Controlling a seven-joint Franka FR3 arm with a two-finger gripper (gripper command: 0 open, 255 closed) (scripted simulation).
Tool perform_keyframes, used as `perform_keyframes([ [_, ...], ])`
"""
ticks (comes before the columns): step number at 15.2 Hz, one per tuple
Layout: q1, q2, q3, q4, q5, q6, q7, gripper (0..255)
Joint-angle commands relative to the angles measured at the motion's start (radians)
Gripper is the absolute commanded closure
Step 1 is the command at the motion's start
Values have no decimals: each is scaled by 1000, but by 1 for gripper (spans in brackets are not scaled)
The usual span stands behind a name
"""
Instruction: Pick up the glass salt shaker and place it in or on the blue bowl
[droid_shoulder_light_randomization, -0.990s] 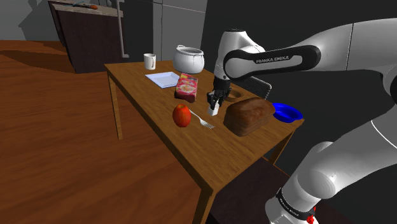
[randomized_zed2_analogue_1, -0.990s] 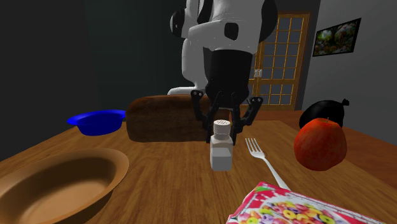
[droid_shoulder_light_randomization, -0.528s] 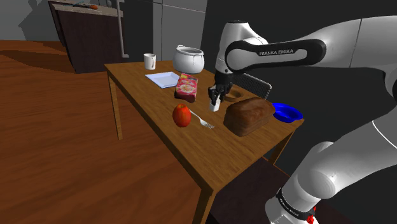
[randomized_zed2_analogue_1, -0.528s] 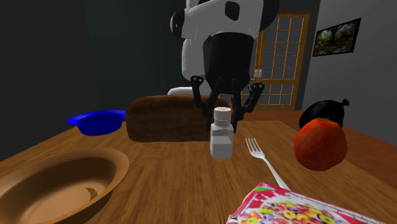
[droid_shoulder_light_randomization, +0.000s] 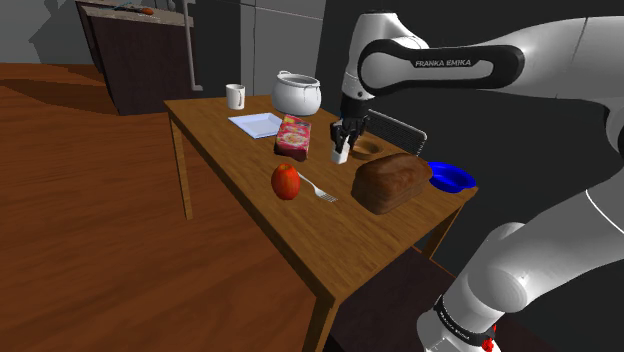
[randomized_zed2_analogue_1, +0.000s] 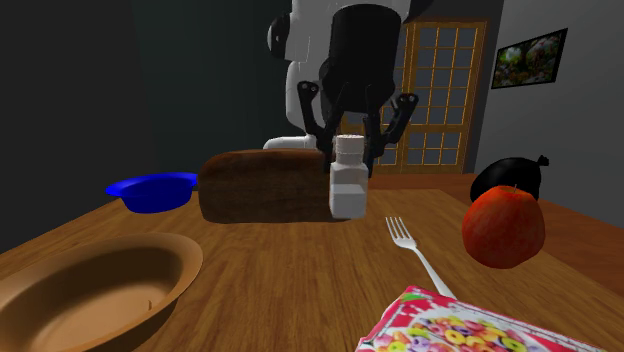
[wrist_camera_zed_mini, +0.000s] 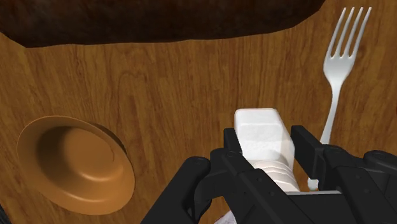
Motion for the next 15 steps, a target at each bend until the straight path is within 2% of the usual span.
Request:
perform_keyframes([
  [1,1,0,2,29,1,-30,0,255],
  [9,0,11,2,147,2,-136,-10,255],
  [15,-30,-112,-75,41,-11,-142,-115,255],
])
